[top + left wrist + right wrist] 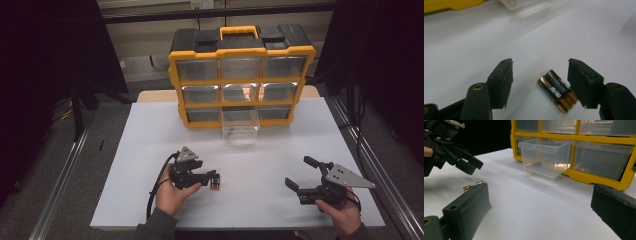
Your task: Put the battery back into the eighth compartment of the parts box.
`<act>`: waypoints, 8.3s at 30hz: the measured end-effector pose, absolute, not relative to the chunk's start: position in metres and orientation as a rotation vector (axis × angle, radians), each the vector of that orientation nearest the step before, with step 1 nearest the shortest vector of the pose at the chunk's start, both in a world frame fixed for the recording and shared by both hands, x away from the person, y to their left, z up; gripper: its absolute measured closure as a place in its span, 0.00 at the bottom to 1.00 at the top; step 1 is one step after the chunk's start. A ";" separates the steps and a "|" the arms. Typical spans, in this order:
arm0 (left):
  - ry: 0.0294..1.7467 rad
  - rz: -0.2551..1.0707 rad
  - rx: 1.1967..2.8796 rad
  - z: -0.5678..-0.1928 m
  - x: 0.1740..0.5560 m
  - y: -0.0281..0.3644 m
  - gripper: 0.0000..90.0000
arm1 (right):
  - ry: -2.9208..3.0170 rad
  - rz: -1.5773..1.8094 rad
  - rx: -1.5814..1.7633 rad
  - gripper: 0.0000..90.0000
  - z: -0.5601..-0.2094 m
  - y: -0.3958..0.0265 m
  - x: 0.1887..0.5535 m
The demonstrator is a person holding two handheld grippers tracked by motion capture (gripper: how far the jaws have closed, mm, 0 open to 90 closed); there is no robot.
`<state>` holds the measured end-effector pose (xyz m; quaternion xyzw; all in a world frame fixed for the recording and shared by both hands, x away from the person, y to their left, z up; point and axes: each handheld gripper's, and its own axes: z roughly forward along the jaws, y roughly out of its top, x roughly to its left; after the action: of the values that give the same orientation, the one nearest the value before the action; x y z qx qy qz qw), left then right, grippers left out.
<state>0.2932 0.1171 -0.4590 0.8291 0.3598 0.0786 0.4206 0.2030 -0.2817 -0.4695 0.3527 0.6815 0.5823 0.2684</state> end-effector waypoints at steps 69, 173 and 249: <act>1.021 0.084 2.030 -0.380 0.359 0.074 0.86 | 1.837 1.584 0.947 0.02 -0.469 -0.283 0.202; 0.875 0.191 1.980 -0.431 0.319 0.091 0.22 | 1.824 1.586 0.958 0.02 -0.469 -0.283 0.203; 1.042 0.030 2.051 -0.425 0.321 0.080 0.86 | 1.831 1.586 0.945 0.02 -0.467 -0.280 0.203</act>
<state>0.3206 0.0795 -0.4255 0.8138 0.4136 0.0118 0.4080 0.2034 -0.2799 -0.4673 0.3501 0.6785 0.5879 0.2675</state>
